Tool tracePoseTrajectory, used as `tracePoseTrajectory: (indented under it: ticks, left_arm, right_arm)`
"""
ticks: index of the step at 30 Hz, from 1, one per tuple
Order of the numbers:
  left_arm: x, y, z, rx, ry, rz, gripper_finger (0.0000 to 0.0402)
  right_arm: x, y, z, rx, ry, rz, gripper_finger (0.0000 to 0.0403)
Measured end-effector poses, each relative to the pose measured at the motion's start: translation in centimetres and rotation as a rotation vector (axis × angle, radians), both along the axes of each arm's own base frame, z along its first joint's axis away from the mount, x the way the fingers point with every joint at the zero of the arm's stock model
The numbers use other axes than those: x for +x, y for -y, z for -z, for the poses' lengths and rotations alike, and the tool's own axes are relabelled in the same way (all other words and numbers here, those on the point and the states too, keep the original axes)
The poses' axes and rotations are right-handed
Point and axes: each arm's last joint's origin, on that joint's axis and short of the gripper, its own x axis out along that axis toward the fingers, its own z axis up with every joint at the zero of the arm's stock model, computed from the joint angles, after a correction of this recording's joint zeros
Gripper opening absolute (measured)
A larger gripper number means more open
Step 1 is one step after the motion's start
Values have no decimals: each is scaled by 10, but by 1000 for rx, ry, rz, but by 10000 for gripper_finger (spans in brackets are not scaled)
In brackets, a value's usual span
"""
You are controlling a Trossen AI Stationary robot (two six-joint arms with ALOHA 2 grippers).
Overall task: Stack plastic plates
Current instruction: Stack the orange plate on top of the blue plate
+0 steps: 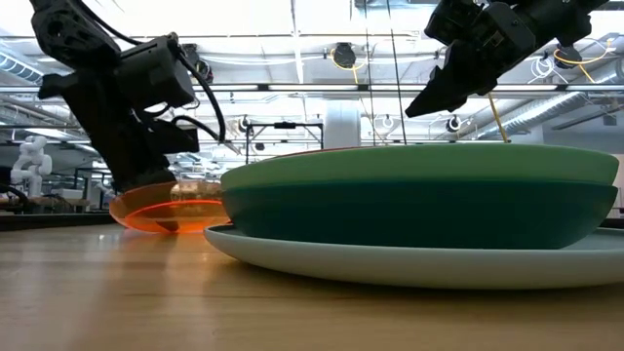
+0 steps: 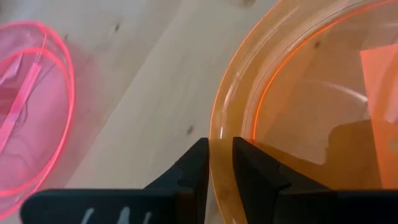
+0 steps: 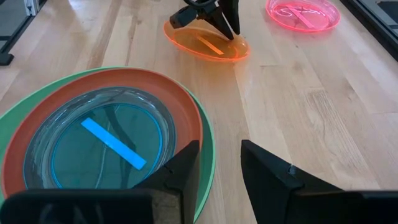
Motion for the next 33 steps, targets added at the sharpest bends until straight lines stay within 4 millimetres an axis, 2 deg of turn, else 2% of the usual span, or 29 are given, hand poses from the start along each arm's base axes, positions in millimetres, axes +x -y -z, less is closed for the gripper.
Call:
tracePoseTrajectory:
  ticks: [11, 17, 20, 26, 29, 33]
  left_arm:
    - [-9, 8, -25, -20, 93, 12, 76]
    - [-15, 21, -37, -20, 116, 105, 76]
    - [-20, 30, -41, -97, 116, 180, 76]
    - [-26, 40, -54, -340, 159, 333, 76]
    - [-31, 34, -63, -385, 198, 289, 76]
    - [-38, 16, -67, -418, 220, 115, 76]
  right_arm:
    - [0, 0, 0, 29, 4, 19, 109]
    - [3, 1, -5, 79, 76, 88, 109]
    - [5, 2, -8, 78, 111, 140, 109]
    - [5, 2, -8, 55, 112, 122, 109]
    - [5, 3, -8, 39, 106, 117, 109]
    - [4, 8, -9, 0, 106, 119, 109]
